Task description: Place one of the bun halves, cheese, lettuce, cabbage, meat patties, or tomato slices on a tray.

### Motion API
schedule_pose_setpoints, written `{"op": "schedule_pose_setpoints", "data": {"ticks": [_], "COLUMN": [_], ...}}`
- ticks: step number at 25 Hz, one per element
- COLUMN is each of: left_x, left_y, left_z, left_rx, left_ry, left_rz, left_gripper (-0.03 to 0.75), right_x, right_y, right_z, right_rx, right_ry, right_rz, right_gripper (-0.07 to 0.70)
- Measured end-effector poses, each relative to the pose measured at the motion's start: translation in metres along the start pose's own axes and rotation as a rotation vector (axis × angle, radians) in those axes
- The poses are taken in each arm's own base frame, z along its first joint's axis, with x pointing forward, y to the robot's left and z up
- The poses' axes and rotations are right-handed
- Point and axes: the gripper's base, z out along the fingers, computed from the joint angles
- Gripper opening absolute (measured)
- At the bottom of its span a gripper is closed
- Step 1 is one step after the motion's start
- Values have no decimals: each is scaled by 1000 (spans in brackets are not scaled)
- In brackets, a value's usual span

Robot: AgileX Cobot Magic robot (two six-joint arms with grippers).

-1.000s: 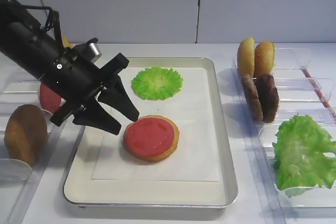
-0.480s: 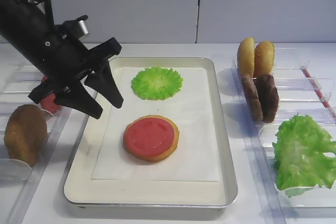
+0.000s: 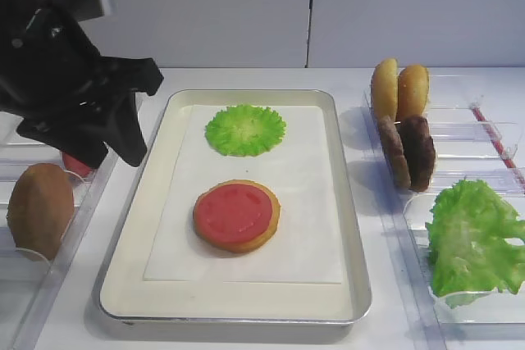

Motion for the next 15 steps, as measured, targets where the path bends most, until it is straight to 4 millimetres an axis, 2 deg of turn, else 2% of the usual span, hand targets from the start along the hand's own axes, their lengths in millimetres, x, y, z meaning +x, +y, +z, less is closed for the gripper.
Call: {"op": "schedule_pose_setpoints", "data": {"ticks": [6,15], "left_x": [29,83], "left_y": [-10,5], "left_z": [-19,-34], "left_rx": [-87,-137], "left_ry": [-57,-104], "left_rz": [91,122], "left_gripper": [315,314], "right_x": [0,0], "right_y": [0,0], "right_z": [0,0], "right_rx": [0,0], "right_ry": [0,0], "right_rz": [0,2], "right_gripper": [444,444]}}
